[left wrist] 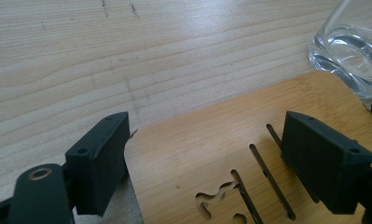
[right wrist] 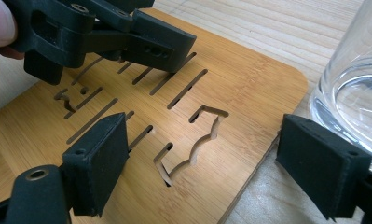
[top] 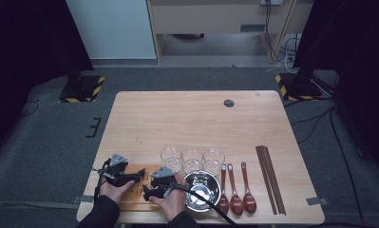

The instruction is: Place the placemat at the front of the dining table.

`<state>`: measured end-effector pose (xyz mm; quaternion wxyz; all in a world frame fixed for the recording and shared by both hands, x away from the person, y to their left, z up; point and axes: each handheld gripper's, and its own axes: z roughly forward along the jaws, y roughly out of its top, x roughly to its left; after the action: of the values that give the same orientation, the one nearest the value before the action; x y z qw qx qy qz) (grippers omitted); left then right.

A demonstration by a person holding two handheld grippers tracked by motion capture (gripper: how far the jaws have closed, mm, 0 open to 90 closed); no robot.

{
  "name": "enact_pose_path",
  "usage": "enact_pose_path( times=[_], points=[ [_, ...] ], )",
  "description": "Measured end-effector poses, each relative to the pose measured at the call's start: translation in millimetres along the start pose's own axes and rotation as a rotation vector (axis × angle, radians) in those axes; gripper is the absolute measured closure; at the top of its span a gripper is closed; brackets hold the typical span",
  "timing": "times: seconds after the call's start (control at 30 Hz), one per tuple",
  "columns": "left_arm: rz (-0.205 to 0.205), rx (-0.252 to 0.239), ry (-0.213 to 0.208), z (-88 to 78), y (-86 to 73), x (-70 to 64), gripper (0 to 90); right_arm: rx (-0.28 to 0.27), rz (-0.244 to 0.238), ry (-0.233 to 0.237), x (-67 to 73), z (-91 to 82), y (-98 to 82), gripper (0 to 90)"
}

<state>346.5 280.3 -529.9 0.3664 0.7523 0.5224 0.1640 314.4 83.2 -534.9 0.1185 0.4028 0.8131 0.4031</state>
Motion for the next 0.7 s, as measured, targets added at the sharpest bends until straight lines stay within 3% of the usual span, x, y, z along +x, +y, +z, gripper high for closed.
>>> enact_pose_path(
  times=[0.7],
  points=[
    [-0.042, 0.005, 0.011, -11.8, 5.5, -0.9, 16.3, 0.014, -0.036, 0.005, 3.0, -7.6, 11.5, 17.7]
  ],
)
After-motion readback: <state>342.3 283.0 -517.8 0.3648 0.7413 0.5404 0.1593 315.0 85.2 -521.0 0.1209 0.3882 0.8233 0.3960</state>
